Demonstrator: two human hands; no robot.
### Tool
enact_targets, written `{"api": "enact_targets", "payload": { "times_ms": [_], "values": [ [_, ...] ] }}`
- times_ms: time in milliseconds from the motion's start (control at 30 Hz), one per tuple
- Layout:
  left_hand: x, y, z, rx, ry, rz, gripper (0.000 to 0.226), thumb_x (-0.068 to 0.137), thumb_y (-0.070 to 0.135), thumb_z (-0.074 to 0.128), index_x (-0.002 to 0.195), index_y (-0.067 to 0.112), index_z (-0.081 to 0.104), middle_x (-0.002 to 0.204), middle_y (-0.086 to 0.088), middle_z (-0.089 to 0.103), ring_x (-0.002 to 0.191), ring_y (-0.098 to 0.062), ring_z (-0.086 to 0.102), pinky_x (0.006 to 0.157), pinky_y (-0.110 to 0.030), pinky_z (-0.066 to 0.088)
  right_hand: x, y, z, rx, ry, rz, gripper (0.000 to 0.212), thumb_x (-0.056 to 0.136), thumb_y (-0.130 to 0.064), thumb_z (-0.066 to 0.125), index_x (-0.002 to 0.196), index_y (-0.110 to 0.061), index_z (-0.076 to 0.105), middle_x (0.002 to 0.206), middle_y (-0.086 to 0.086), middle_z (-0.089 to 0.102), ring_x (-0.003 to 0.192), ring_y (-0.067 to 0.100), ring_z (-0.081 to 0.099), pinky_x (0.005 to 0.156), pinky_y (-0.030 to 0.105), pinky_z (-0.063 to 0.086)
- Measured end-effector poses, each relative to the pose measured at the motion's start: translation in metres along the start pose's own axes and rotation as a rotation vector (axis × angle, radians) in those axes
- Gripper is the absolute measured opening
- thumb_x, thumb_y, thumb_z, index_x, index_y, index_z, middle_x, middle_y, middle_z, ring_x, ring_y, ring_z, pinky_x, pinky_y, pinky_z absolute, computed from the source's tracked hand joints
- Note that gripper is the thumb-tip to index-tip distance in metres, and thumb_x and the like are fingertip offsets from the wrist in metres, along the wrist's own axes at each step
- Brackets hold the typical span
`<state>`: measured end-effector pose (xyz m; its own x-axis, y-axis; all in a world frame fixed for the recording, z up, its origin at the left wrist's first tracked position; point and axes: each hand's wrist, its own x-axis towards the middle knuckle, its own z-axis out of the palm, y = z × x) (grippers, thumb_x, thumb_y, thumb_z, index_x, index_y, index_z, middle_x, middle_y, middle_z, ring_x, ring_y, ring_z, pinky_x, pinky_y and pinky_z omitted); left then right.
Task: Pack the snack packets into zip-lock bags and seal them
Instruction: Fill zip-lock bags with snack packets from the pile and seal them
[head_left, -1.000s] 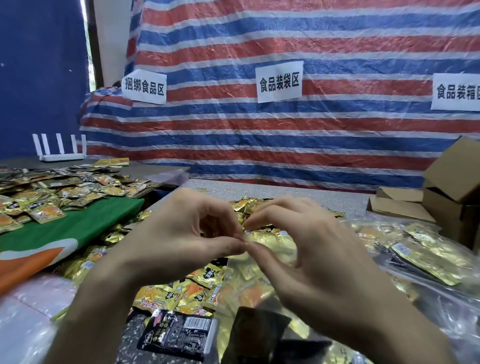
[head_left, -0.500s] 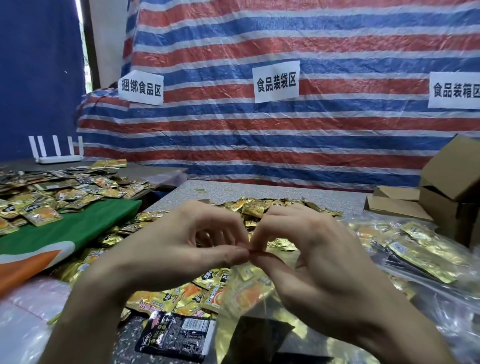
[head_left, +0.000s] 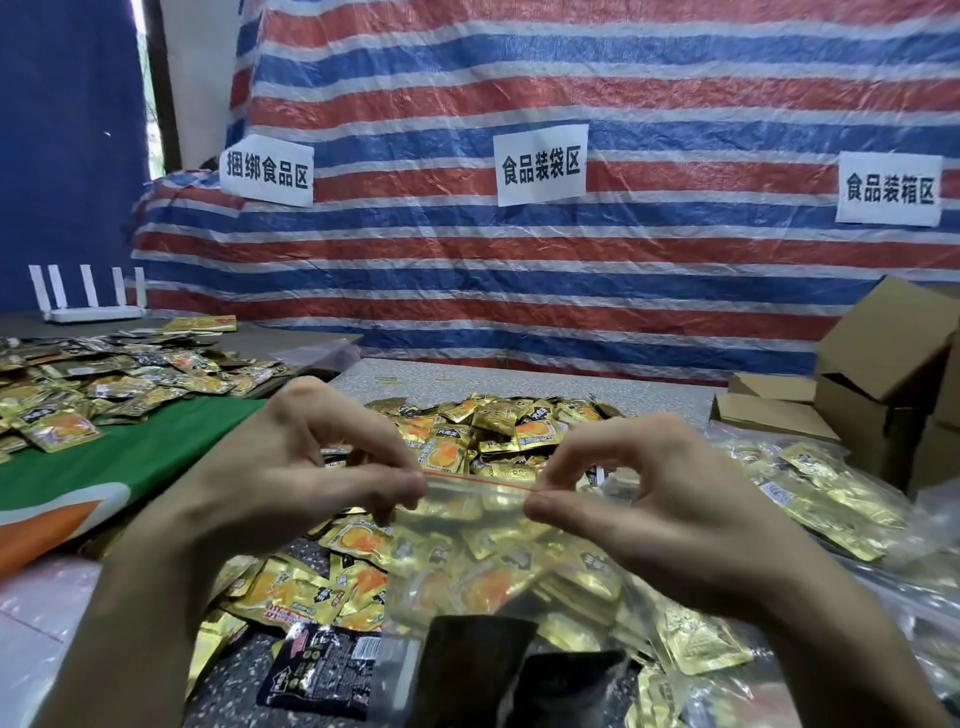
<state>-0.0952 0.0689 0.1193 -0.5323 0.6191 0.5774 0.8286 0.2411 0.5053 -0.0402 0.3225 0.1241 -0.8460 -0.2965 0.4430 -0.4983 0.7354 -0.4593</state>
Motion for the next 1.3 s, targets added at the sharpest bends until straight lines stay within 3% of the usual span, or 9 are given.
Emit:
{"api": "enact_targets", "payload": {
  "times_ms": [300, 467, 567, 767, 1033, 1200, 1300],
  "values": [
    [-0.001, -0.005, 0.000, 0.018, 0.029, -0.005, 0.018, 0.079, 0.038, 0.068, 0.076, 0.024, 0.079, 0.064, 0.004, 0.072, 0.057, -0.014, 0.067, 0.052, -0.022, 0.049, 0.003, 0.025, -0.015, 0.067, -0.094, 0.042, 0.010, 0.082, -0.035, 0.075, 0.079, -0.026, 0.078, 0.085, -0.013, 0.075, 0.087, 0.001, 0.067, 0.093, 0.039, 0.051],
    [0.000, -0.011, 0.000, 0.046, 0.032, -0.011, 0.021, 0.078, 0.040, 0.068, 0.076, 0.022, 0.079, 0.065, 0.003, 0.072, 0.058, -0.014, 0.067, 0.051, -0.028, 0.051, 0.004, 0.040, -0.017, 0.086, -0.095, 0.083, 0.010, 0.082, -0.035, 0.077, 0.078, -0.026, 0.078, 0.083, -0.008, 0.075, 0.083, 0.006, 0.067, 0.089, 0.045, 0.054],
    [-0.002, -0.016, -0.002, 0.048, 0.063, -0.027, 0.020, 0.075, 0.041, 0.068, 0.076, 0.024, 0.079, 0.065, 0.005, 0.073, 0.059, -0.012, 0.069, 0.054, -0.023, 0.054, 0.004, 0.049, -0.019, 0.068, -0.110, 0.117, 0.010, 0.083, -0.035, 0.076, 0.080, -0.025, 0.078, 0.083, -0.007, 0.074, 0.081, 0.006, 0.067, 0.087, 0.045, 0.055],
    [-0.006, -0.036, -0.004, 0.027, 0.152, -0.192, 0.034, 0.059, 0.060, 0.071, 0.070, 0.029, 0.079, 0.071, -0.002, 0.075, 0.069, -0.019, 0.071, 0.071, -0.041, 0.056, 0.003, 0.065, -0.025, 0.095, -0.163, 0.161, 0.004, 0.085, -0.027, 0.076, 0.087, -0.024, 0.078, 0.085, -0.005, 0.075, 0.080, 0.008, 0.068, 0.084, 0.041, 0.058],
    [-0.012, -0.058, -0.011, 0.095, 0.111, -0.251, 0.029, 0.077, 0.049, 0.078, 0.078, 0.021, 0.079, 0.075, -0.005, 0.075, 0.072, -0.022, 0.072, 0.070, -0.049, 0.058, 0.002, 0.076, -0.027, 0.168, -0.137, 0.175, 0.011, 0.083, -0.030, 0.078, 0.078, -0.021, 0.077, 0.077, -0.008, 0.075, 0.070, 0.002, 0.068, 0.067, 0.014, 0.051],
    [-0.006, -0.061, -0.006, 0.023, 0.059, -0.213, 0.052, 0.073, 0.072, 0.067, 0.082, 0.022, 0.077, 0.075, -0.003, 0.073, 0.070, -0.017, 0.070, 0.064, -0.029, 0.056, 0.000, 0.076, -0.029, 0.107, -0.191, 0.209, 0.019, 0.082, -0.037, 0.077, 0.079, -0.018, 0.078, 0.077, -0.007, 0.076, 0.070, 0.005, 0.069, 0.066, 0.021, 0.055],
    [0.000, -0.069, 0.004, -0.090, -0.050, -0.308, 0.064, 0.075, 0.077, 0.062, 0.092, 0.017, 0.075, 0.087, -0.008, 0.072, 0.081, -0.024, 0.068, 0.077, -0.044, 0.053, -0.003, 0.077, -0.033, 0.096, -0.192, 0.204, 0.019, 0.082, -0.038, 0.076, 0.078, -0.019, 0.076, 0.076, -0.007, 0.074, 0.069, 0.004, 0.067, 0.066, 0.021, 0.053]
  ]
}}
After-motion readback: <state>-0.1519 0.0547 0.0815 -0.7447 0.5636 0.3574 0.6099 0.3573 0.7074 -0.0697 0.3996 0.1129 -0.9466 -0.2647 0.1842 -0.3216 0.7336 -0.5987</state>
